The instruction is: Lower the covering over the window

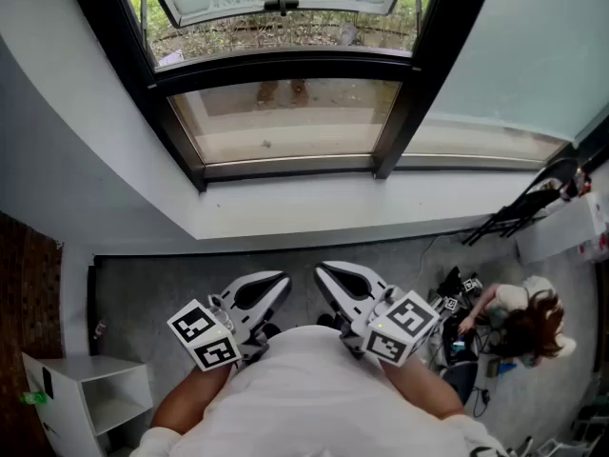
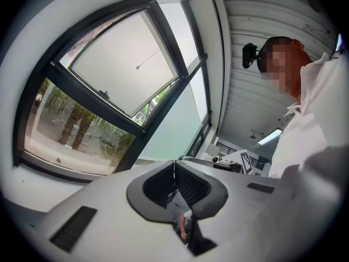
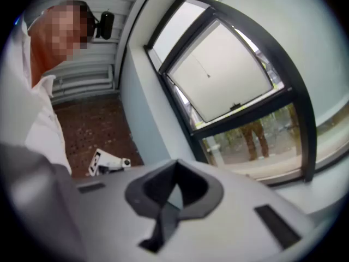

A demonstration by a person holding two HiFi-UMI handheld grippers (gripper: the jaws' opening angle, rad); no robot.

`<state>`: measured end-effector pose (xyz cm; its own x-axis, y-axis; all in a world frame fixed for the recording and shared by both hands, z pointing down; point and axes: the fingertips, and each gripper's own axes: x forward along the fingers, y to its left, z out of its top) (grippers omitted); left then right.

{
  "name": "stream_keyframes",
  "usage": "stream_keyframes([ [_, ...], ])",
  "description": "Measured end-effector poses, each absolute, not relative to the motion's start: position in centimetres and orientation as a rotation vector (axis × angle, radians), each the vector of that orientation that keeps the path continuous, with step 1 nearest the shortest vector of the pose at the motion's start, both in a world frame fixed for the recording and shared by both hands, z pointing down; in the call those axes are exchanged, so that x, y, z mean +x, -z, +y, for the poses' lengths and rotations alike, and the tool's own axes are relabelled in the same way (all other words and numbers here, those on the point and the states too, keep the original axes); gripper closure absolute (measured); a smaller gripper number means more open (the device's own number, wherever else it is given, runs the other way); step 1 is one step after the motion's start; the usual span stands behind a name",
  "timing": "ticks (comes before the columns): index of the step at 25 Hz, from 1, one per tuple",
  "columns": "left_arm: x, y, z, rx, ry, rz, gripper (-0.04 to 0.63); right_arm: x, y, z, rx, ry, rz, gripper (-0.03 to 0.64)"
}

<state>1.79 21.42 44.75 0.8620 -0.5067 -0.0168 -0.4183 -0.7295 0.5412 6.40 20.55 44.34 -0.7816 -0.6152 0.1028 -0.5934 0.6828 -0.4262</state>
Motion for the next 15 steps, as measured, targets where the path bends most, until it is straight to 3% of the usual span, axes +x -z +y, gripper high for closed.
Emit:
stream_keyframes([
  [15,0.84,-45.05,21.64,2.451,0.242,-0.692,0.581,5.75,-44.6,20.87,-1.005,0.7,2.877,0.595],
])
